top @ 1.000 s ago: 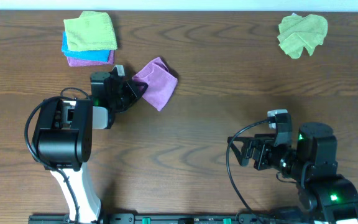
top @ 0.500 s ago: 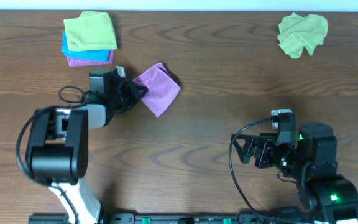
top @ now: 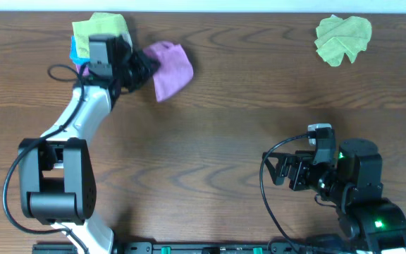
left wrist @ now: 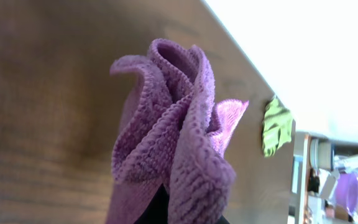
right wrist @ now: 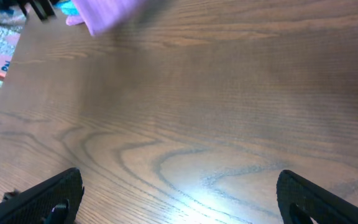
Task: Fold the cloth
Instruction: 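Grasp the folded purple cloth with the left gripper and lift it, then carry the purple cloth with the left gripper onto the cloth stack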
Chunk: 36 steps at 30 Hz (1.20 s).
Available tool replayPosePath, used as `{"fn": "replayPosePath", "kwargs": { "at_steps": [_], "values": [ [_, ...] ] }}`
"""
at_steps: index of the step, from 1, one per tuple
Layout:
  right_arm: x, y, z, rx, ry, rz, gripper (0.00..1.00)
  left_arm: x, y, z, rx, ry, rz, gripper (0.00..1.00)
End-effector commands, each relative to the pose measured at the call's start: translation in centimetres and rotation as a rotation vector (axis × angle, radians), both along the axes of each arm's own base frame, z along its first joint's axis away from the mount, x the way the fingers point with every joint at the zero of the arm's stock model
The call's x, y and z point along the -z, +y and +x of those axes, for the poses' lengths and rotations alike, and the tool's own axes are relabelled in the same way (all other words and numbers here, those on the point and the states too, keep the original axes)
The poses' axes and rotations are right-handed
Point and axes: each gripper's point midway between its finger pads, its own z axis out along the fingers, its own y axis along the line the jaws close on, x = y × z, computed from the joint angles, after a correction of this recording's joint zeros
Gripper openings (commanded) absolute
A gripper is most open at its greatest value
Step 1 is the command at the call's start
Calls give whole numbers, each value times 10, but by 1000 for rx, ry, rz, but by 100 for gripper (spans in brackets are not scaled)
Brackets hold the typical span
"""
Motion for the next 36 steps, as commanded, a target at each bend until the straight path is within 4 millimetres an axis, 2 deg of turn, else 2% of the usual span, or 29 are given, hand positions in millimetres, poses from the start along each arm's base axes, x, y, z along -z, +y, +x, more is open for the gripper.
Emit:
{"fn": "replayPosePath", "kwargs": {
  "at_steps": [1,3,7,12,22,28,31,36],
  "values": [
    [1,-2,0,16,5,4,99,-49,11,25,-49,-129,74,6],
    [1,-2,0,16,5,4,99,-67,21,35,-91,-168,125,6],
    [1,-2,0,17,6,4,99,-88,39,49,-162,-232,225,6],
    [1,-2,0,17,6,4,99,-94,72,60,-267,-270,334,6],
    [1,-2,0,16,5,4,99,-79,118,94,-369,-342,362,6],
    [1,-2,0,16,5,4,99,-60,119,119,-354,-344,345,6],
    [1,-2,0,16,6,4,99,-57,119,129,-355,-348,345,6],
    [1,-2,0,16,5,4,99,-50,124,137,-361,-339,350,6]
  ]
}}
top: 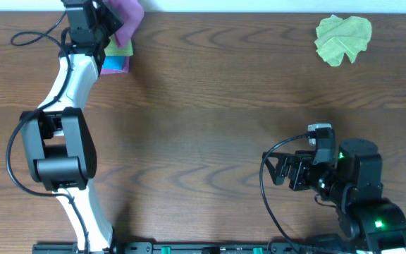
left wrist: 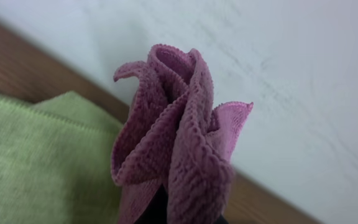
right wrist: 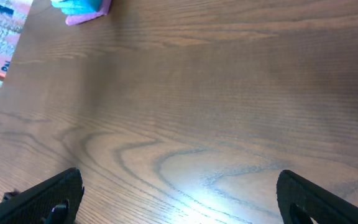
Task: Fold the cloth
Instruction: 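Carry the purple cloth with the left gripper onto the cloth stack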
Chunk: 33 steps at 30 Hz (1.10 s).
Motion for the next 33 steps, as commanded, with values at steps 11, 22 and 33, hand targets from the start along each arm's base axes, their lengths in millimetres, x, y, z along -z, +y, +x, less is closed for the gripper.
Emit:
{"fn": "replayPosePath", "kwargs": {
  "at_steps": [11,22,33],
  "values": [
    [1,-2,0,16,6,4,99,32,38,3,-59,71,20,6],
    [1,-2,0,16,6,4,99,56,76,-9,-130,155,64,6],
    [1,-2,0,16,6,4,99,66,89,-17,-160,204,101,13]
  ]
}}
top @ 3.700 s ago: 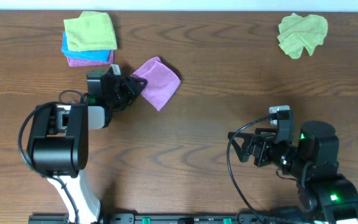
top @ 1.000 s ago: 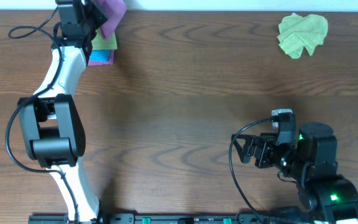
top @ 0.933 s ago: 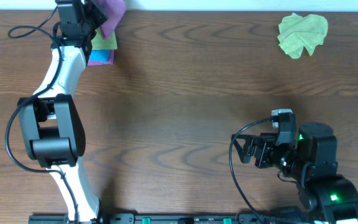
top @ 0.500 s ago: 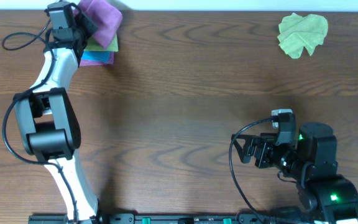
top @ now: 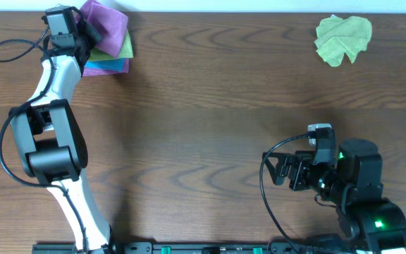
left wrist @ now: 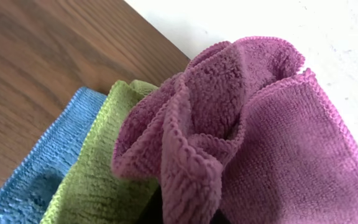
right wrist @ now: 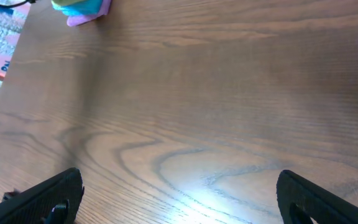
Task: Fold the cloth
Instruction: 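Carry the purple cloth with the left gripper onto the cloth stack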
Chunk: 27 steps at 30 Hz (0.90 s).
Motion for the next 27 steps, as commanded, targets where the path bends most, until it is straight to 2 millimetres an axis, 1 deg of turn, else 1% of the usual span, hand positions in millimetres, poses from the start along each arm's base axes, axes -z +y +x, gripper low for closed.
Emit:
{"fn": "replayPosePath", "kwargs": {
  "at_steps": [1,5,11,12,13,16,18,21,25,27],
  "values": [
    [1,-2,0,16,6,4,99,-5,10,3,-19,-6,45,14],
    [1,-2,0,15,6,4,99,-5,11,3,-26,-5,50,23],
    [1,-2,0,16,6,4,99,-7,16,3,-45,-8,64,43],
    [1,-2,0,16,6,4,99,-7,16,3,-45,-8,64,48],
    [1,-2,0,16,6,4,99,-7,16,3,-45,-8,64,56],
    [1,-2,0,16,6,4,99,-7,18,3,-47,-9,66,64],
    [1,-2,0,16,6,4,99,-8,20,2,-39,-9,80,72],
    [1,-2,0,16,6,4,99,-12,25,2,-27,-13,109,80],
    [1,-2,0,16,6,4,99,-19,30,0,-16,-20,138,87],
    [1,-2,0,16,6,4,99,-27,32,-1,-6,-28,159,91]
  ]
}}
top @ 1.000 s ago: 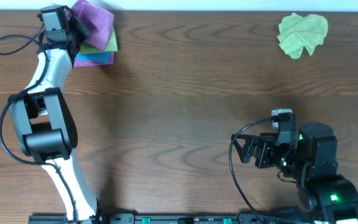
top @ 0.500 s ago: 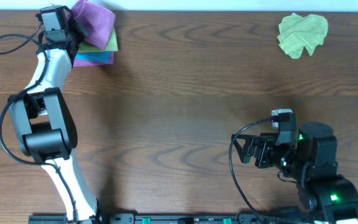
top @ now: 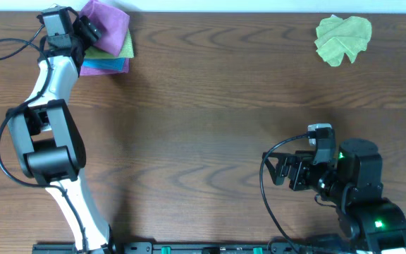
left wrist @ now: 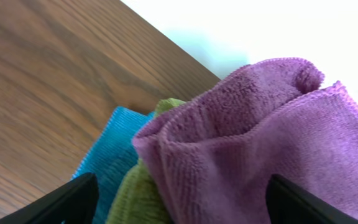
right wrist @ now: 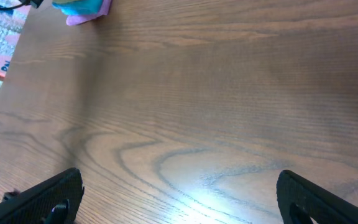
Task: Fold the cloth
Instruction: 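Carry the purple cloth with the left gripper onto the cloth stack, then open the left gripper to release the cloth on top of the stack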
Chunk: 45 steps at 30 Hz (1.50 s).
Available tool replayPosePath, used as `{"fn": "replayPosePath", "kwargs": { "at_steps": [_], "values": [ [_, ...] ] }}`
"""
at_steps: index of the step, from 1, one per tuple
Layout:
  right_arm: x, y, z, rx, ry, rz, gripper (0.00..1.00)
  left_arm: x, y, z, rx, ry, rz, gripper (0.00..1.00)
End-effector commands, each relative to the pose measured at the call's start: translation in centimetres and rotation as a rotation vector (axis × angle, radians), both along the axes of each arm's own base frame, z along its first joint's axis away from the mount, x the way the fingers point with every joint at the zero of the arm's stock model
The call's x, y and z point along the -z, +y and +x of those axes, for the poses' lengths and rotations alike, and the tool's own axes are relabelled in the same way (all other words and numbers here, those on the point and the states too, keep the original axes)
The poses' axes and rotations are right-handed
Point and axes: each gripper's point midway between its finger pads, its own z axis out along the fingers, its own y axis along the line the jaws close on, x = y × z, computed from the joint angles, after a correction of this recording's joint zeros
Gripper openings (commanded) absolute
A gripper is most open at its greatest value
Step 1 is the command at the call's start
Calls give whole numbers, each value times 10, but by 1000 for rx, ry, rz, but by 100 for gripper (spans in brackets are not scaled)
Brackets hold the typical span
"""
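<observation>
The folded purple cloth point(top: 108, 24) lies on top of a stack at the table's far left corner, over a folded green cloth point(top: 125, 48) and a blue cloth point(top: 105, 66). My left gripper point(top: 85, 29) is at the stack's left edge, open; in the left wrist view its fingers point(left wrist: 68, 202) stand wide apart with the purple cloth point(left wrist: 260, 137) lying loose ahead of them. A crumpled light-green cloth point(top: 342, 39) sits at the far right. My right gripper point(top: 282, 173) hovers open over bare table at the near right.
The left wrist view shows the green layer point(left wrist: 138, 199) and the blue layer point(left wrist: 107, 163) under the purple one, with the table's far edge point(left wrist: 166, 46) and a white wall just behind. The right wrist view shows brown tabletop point(right wrist: 216, 99).
My left gripper was shut on the purple cloth over the stack. It is now open, drawn slightly back to the left, and the cloth rests on the stack. The right arm is unchanged.
My left gripper first held the folded purple cloth above the table just right of the stack. Then it held it at the far table edge above the stack, then down on the green layer. Now the cloth lies released on top.
</observation>
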Motion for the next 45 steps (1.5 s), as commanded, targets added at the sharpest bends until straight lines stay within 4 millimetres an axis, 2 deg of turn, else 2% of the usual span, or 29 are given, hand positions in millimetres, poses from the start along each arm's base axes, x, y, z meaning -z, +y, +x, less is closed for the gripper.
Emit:
{"fn": "replayPosePath", "kwargs": {
  "at_steps": [1,2,9,19,25,31,33,36,38,41,43,45],
  "values": [
    [1,-2,0,16,6,4,99,-30,9,3,19,-43,68,94],
    [1,-2,0,16,6,4,99,-36,9,2,30,-49,84,96],
    [1,-2,0,16,6,4,99,-71,10,-14,45,-49,117,95],
    [1,-2,0,16,6,4,99,-130,1,-56,49,-30,113,95],
    [1,-2,0,16,6,4,99,-164,-25,-76,141,-70,49,95],
    [1,-2,0,16,6,4,99,-203,-81,-88,380,-180,-152,95],
    [1,-2,0,16,5,4,99,-211,-98,-93,458,-200,-208,95],
    [1,-2,0,16,6,4,99,-209,-98,-98,475,-188,-232,95],
    [1,-2,0,16,6,4,99,-216,-111,-109,597,-208,-276,95],
    [1,-2,0,16,6,4,99,-239,-144,-141,927,-323,-212,95],
    [1,-2,0,16,6,4,99,-242,-150,-157,971,-315,-218,95],
    [1,-2,0,16,6,4,99,-237,-149,-169,936,-253,-233,95]
  ]
}}
